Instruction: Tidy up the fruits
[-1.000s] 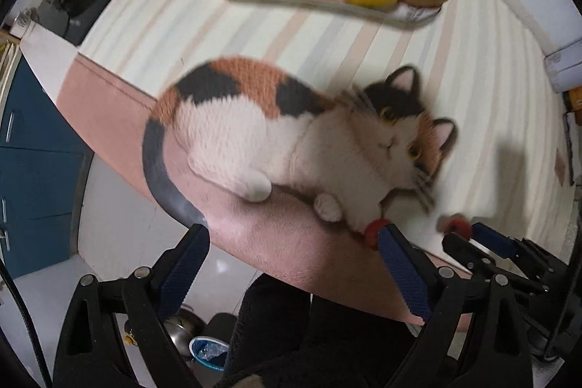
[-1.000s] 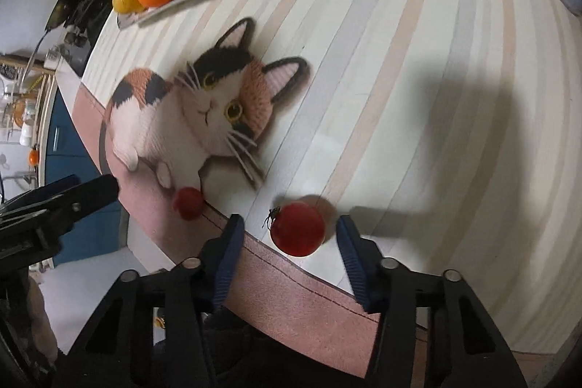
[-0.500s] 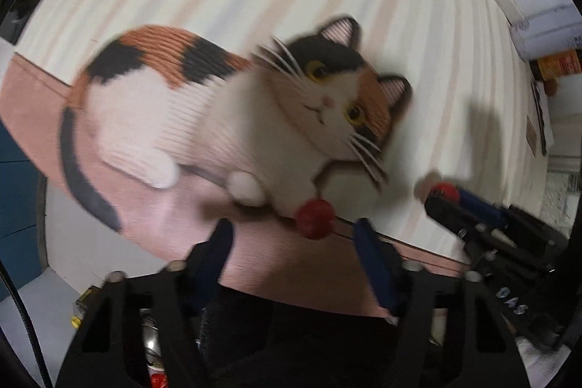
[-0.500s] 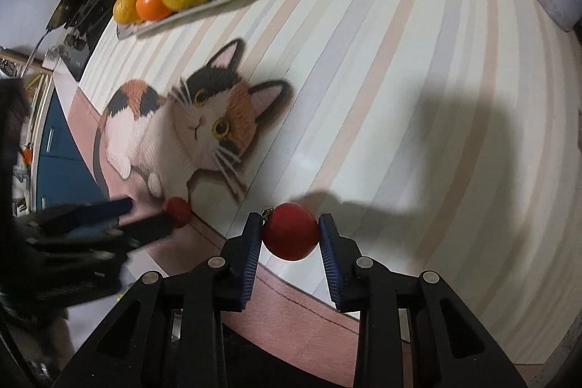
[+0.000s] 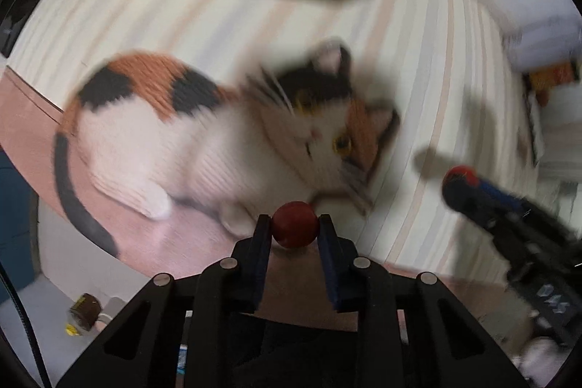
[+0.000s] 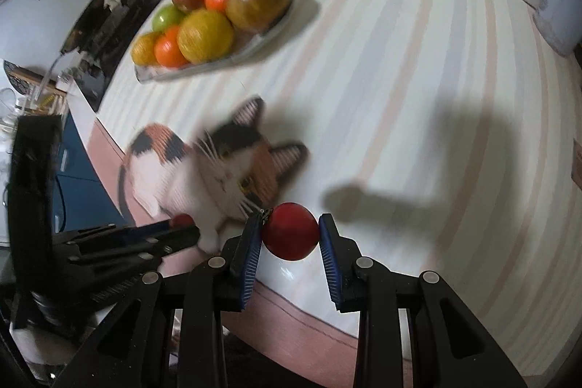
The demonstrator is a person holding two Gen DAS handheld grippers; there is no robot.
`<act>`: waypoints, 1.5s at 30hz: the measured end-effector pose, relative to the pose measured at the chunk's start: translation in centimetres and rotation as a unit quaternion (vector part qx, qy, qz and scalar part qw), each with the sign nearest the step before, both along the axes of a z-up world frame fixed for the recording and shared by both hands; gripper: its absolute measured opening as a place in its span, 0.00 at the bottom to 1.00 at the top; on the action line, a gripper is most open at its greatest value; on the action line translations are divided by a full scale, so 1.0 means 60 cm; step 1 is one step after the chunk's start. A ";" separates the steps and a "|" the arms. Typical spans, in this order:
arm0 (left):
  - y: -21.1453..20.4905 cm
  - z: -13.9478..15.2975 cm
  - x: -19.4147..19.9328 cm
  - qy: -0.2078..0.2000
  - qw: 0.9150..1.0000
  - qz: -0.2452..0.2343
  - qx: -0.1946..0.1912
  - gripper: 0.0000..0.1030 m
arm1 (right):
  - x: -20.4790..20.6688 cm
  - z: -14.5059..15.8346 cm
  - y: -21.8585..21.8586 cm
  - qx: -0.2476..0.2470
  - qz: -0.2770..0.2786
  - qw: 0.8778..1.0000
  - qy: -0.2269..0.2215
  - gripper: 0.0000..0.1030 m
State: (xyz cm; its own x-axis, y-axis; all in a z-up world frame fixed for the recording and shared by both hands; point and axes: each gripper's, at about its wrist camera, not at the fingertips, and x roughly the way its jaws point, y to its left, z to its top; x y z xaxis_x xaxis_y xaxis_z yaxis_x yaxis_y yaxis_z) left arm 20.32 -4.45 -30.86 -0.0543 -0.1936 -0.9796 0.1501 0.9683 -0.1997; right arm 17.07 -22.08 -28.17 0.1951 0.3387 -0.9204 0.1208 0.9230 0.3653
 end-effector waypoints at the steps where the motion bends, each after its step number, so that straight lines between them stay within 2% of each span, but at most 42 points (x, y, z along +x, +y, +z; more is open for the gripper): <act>1: 0.010 0.017 0.015 -0.009 1.000 0.013 -0.009 0.22 | 0.011 0.005 0.001 0.005 -0.003 1.000 -0.007 0.33; 6: 0.071 0.094 0.122 -0.064 0.995 0.072 -0.039 0.22 | 0.099 0.025 0.019 0.022 -0.017 0.998 -0.050 0.33; 11: 0.108 0.110 0.210 -0.098 0.990 0.100 -0.022 0.22 | 0.183 0.012 0.041 0.007 -0.010 0.998 -0.063 0.33; 18: 0.144 0.056 0.285 -0.057 0.992 0.113 -0.011 0.23 | 0.233 -0.023 0.067 -0.029 0.021 0.998 -0.060 0.33; 23: 0.147 0.028 0.304 -0.037 0.993 0.113 -0.017 0.23 | 0.250 -0.035 0.078 -0.046 0.032 0.997 -0.060 0.34; 27: 0.141 0.028 0.308 -0.031 0.994 0.106 -0.016 0.24 | 0.251 -0.046 0.080 -0.045 0.029 0.997 -0.053 0.34; 28: 0.142 0.028 0.310 -0.029 0.994 0.107 -0.016 0.25 | 0.250 -0.047 0.081 -0.045 0.028 0.997 -0.051 0.36; 30: 0.143 0.029 0.309 -0.029 0.993 0.110 -0.014 0.26 | 0.250 -0.048 0.080 -0.056 0.017 0.997 -0.047 0.46; 32: 0.142 0.035 0.308 -0.036 0.993 0.108 -0.002 0.36 | 0.247 -0.046 0.073 -0.057 0.004 0.997 -0.046 0.67; 34: 0.143 0.042 0.307 -0.043 0.994 0.104 0.013 0.62 | 0.243 -0.038 0.066 -0.049 -0.007 0.998 -0.050 0.78; 37: 0.149 0.057 0.298 -0.057 0.993 0.096 0.025 0.66 | 0.235 -0.015 0.060 -0.059 -0.017 0.996 -0.061 0.78; 39: 0.154 0.071 0.286 -0.070 0.993 0.089 0.038 0.69 | 0.228 0.006 0.059 -0.068 -0.023 0.995 -0.066 0.83; 40: 0.157 0.078 0.279 -0.078 0.992 0.085 0.045 0.81 | 0.223 0.015 0.060 -0.073 -0.026 0.995 -0.068 0.89; 41: 0.159 0.087 0.270 -0.088 0.991 0.081 0.055 0.86 | 0.216 0.030 0.062 -0.083 -0.028 0.994 -0.072 0.90; 45: 0.167 0.120 0.227 -0.116 0.988 0.065 0.077 0.88 | 0.185 0.079 0.076 -0.115 -0.025 0.989 -0.089 0.90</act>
